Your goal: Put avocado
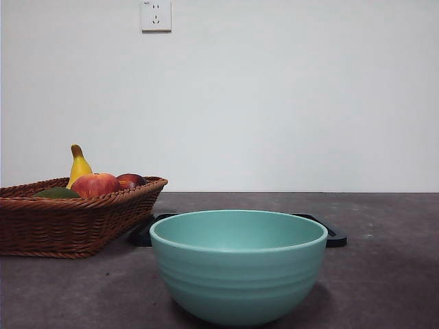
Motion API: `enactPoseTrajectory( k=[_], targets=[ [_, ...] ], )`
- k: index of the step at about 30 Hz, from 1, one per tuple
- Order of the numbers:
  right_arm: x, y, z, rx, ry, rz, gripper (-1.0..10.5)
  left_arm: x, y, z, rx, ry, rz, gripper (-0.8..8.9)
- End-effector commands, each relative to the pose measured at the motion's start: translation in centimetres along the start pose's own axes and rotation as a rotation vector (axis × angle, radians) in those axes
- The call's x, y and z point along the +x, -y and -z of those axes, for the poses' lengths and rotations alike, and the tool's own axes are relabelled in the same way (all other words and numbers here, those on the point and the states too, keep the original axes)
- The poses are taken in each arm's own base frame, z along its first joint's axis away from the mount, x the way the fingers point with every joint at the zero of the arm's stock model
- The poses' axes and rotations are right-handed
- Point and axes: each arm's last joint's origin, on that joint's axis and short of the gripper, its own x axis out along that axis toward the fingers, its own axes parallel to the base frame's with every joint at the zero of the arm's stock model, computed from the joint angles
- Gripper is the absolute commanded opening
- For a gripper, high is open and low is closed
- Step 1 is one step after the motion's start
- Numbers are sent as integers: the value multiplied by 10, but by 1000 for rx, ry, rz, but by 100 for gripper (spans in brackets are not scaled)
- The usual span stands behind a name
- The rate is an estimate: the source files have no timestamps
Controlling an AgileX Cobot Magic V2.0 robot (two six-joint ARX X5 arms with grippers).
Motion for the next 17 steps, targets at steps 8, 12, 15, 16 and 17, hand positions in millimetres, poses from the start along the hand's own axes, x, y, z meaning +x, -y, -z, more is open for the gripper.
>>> enactPoseTrajectory(
  k=[8, 12, 15, 16, 17],
  targets=[
    [-17, -24, -63, 9, -12, -68, 8, -19, 30, -50, -8, -33, 45, 10],
    [-18, -35, -86, -21, -138, -120, 8, -22, 42, -69, 52, -160, 72, 10],
    [-16, -42, -102, -21, -257, -163, 8, -21, 50, -81, 98, -263, 100, 10],
    [-15, -44, -107, -22, -292, -175, 8, -21, 52, -84, 115, -301, 117, 10],
    [-14, -46, -111, -23, -322, -186, 8, -21, 54, -86, 126, -330, 130, 10]
  ],
)
